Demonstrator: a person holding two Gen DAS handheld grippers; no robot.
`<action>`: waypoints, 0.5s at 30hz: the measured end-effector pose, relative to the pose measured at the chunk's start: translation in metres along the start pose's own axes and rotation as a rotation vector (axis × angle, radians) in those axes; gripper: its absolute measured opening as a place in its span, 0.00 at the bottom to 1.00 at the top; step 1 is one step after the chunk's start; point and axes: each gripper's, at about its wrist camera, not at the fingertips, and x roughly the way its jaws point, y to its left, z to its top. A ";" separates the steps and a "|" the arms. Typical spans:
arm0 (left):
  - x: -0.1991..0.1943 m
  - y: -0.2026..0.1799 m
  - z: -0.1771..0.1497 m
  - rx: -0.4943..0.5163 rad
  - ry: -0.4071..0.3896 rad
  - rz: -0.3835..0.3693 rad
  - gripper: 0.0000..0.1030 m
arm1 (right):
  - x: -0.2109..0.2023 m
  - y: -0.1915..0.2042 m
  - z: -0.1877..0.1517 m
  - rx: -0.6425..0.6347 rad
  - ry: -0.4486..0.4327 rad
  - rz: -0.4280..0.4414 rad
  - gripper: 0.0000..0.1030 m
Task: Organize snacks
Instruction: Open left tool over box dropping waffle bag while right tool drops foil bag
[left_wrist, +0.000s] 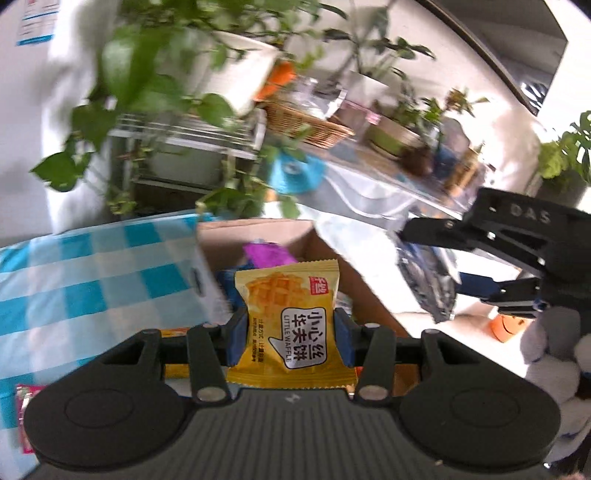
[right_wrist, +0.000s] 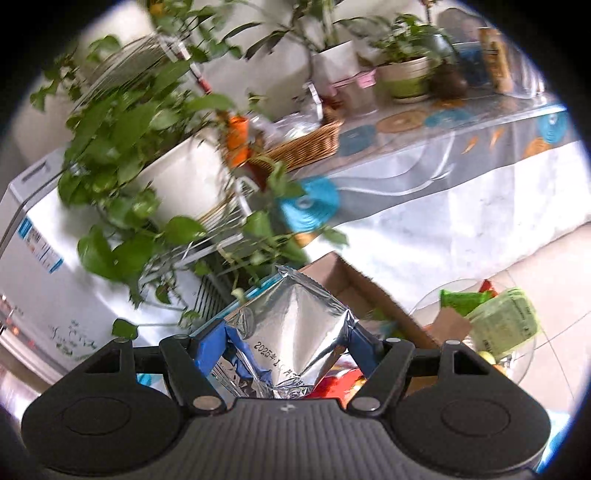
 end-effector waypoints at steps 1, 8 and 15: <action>0.003 -0.006 0.000 0.009 0.007 -0.008 0.45 | 0.000 -0.003 0.001 0.009 0.001 -0.004 0.74; 0.021 -0.033 -0.009 0.053 0.056 -0.046 0.45 | 0.001 -0.017 0.001 0.053 0.010 -0.041 0.74; 0.038 -0.047 -0.016 0.087 0.077 -0.082 0.50 | 0.004 -0.029 0.001 0.106 0.024 -0.079 0.76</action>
